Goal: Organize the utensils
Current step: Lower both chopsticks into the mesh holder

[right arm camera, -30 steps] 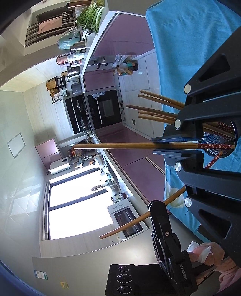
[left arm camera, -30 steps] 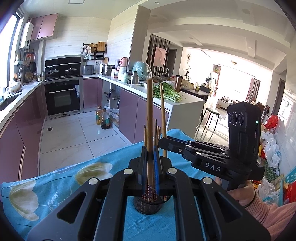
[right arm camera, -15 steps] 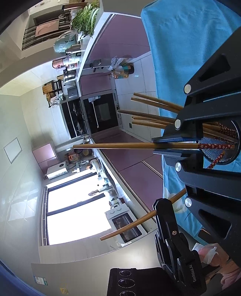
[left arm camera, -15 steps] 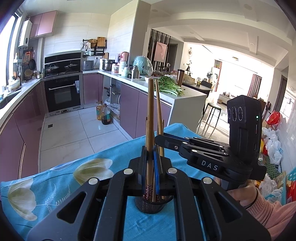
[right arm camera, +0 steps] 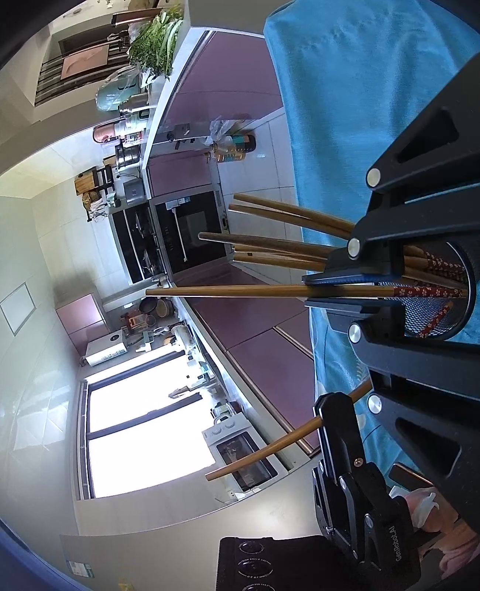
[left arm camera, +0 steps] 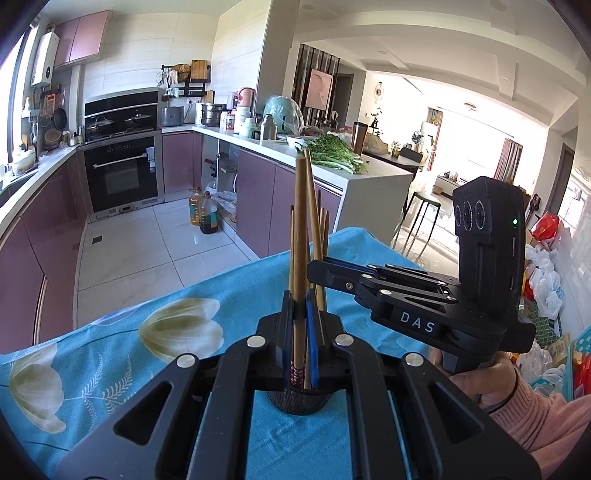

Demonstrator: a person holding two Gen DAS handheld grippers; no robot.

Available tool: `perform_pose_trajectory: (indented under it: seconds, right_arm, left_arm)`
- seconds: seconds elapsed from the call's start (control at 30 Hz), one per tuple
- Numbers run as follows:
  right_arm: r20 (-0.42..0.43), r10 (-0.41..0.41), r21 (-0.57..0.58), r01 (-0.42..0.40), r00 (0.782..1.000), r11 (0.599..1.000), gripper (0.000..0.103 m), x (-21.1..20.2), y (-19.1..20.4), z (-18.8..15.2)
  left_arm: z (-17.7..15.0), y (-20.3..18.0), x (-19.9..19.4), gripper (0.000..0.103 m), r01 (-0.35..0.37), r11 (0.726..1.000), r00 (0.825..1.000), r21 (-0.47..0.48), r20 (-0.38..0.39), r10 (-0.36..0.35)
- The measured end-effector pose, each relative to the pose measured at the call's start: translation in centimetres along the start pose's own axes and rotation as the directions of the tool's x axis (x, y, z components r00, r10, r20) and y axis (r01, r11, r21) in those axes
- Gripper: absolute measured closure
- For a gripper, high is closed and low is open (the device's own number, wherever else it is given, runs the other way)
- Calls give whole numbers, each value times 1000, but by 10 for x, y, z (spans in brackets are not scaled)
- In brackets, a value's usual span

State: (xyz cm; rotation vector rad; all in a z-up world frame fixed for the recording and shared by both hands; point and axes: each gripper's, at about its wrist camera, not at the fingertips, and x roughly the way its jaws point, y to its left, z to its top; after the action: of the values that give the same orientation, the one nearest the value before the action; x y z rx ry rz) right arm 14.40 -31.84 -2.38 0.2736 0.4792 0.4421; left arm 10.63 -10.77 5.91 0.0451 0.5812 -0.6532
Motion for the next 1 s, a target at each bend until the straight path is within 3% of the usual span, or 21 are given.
perform_pose_trajectory:
  seconds: [0.63,1.0]
  right_arm:
    - [-16,-11,9,11,1000,1000,97,1,0,-13]
    - [-27,-13,6,13,1000,1000,97,4,1,-20]
  left_arm:
    - [-6,2,19,96,-8,1000,998,6,-66,8]
    - [-8,-2,20,96,-18,1000,998,20,-65,19]
